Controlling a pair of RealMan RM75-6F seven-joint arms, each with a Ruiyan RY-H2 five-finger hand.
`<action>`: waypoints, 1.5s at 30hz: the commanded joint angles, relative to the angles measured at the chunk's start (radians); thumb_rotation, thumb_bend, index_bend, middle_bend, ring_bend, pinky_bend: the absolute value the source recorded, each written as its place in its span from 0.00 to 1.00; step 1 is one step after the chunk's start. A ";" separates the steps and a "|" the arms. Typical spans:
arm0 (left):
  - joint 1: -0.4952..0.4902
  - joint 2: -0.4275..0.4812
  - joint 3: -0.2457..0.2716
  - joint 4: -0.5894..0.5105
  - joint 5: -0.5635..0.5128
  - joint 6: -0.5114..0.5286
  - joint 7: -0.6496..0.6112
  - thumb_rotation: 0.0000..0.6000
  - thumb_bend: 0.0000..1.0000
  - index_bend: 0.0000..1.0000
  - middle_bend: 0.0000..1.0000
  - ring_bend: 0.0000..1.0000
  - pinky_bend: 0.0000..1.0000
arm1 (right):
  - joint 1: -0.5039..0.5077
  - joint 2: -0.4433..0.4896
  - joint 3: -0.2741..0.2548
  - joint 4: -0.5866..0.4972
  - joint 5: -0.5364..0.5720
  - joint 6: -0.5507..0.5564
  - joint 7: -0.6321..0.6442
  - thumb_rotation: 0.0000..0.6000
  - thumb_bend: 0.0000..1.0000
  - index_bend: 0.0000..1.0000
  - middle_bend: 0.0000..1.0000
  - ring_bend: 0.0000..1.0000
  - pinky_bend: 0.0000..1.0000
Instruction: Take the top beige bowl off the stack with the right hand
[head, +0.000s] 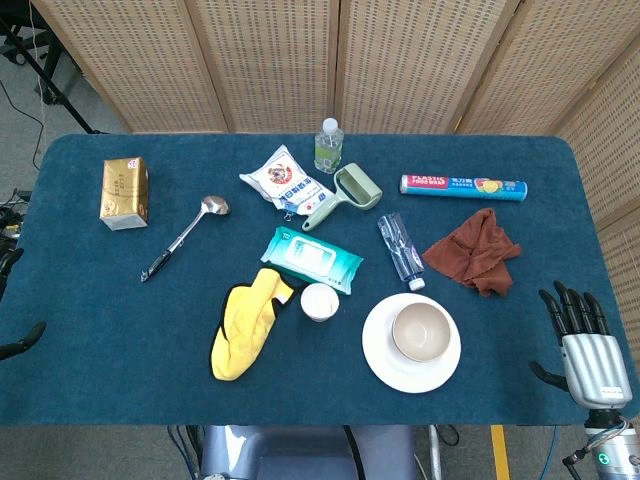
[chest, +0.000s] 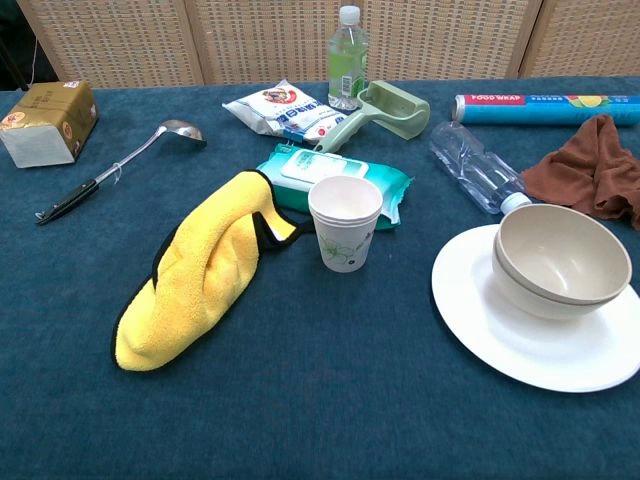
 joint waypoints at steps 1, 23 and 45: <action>-0.003 -0.005 0.005 0.008 0.014 -0.002 -0.004 1.00 0.25 0.00 0.00 0.00 0.00 | 0.003 0.002 -0.009 -0.004 -0.014 -0.008 0.008 1.00 0.00 0.04 0.00 0.00 0.00; -0.009 -0.017 0.013 0.010 0.021 -0.011 0.013 1.00 0.25 0.00 0.00 0.00 0.00 | 0.203 -0.055 -0.059 -0.019 -0.159 -0.286 0.108 1.00 0.23 0.38 0.00 0.00 0.00; -0.008 -0.010 0.019 0.014 0.029 -0.012 -0.014 1.00 0.25 0.00 0.00 0.00 0.00 | 0.243 -0.167 -0.067 0.028 -0.069 -0.362 0.024 1.00 0.34 0.43 0.00 0.00 0.00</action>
